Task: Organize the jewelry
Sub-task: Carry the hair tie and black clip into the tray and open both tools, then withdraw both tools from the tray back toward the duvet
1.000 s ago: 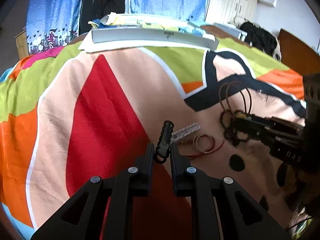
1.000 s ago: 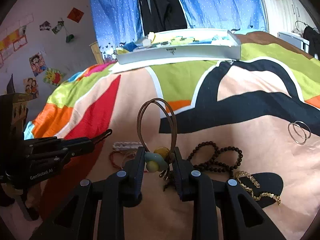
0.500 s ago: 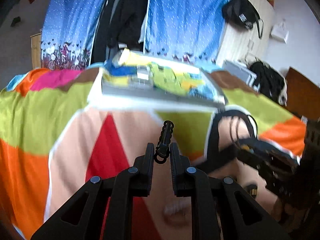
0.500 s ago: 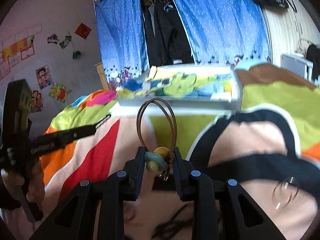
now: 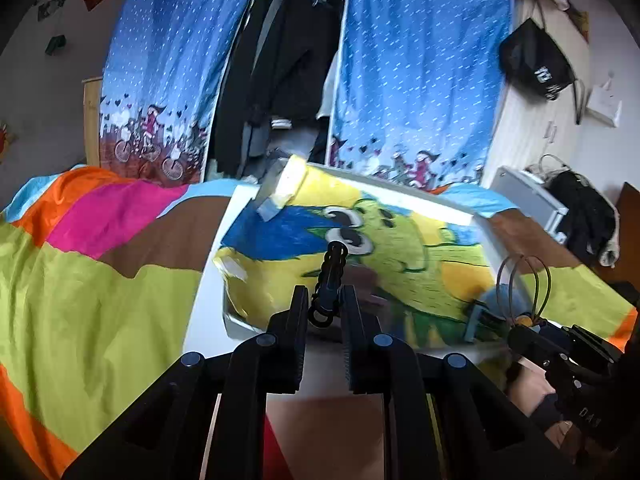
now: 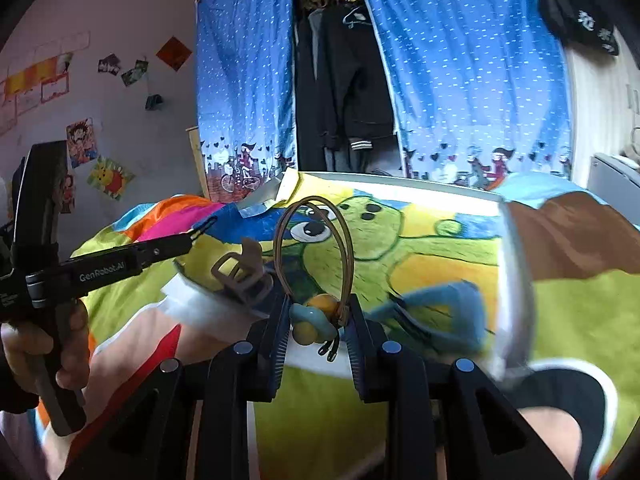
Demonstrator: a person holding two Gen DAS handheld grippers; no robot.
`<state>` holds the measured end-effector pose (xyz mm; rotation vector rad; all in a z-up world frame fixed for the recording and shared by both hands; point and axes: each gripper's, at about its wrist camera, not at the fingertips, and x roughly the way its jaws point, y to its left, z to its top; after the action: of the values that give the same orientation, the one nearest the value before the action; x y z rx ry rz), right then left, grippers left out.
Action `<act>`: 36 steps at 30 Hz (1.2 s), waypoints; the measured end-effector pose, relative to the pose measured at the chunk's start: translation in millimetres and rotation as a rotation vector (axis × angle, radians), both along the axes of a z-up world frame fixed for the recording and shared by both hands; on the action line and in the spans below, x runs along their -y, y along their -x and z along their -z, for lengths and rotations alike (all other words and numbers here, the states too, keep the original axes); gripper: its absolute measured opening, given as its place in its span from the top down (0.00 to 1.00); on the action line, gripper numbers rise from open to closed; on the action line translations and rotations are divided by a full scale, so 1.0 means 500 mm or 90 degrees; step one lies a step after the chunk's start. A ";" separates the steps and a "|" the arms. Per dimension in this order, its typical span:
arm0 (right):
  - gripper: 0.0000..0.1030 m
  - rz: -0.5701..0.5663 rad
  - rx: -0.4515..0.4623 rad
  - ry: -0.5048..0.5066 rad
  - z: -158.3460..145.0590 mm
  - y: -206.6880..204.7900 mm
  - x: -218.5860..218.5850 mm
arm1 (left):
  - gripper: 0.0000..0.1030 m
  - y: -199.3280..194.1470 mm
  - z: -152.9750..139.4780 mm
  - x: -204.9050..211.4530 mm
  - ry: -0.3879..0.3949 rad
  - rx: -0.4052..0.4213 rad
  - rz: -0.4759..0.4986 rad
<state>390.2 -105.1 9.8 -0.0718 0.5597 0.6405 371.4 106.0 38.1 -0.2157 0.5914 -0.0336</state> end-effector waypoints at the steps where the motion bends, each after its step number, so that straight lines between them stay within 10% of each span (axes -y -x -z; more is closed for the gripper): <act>1: 0.76 -0.002 -0.001 0.002 0.005 -0.009 -0.009 | 0.88 -0.012 0.006 -0.005 -0.003 -0.007 -0.003; 20: 0.70 0.013 -0.011 -0.011 0.075 -0.061 -0.038 | 0.86 -0.086 0.076 -0.030 0.009 -0.084 -0.017; 27: 0.46 0.038 -0.002 -0.040 0.045 -0.033 0.010 | 0.40 -0.039 0.038 -0.015 0.005 -0.038 -0.036; 36: 0.02 0.087 0.068 -0.070 -0.050 0.061 0.108 | 0.15 0.052 -0.030 0.052 -0.024 0.020 -0.025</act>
<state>359.6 -159.2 34.8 0.0347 0.4213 0.5304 345.4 79.8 53.3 -0.1898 0.5560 0.0124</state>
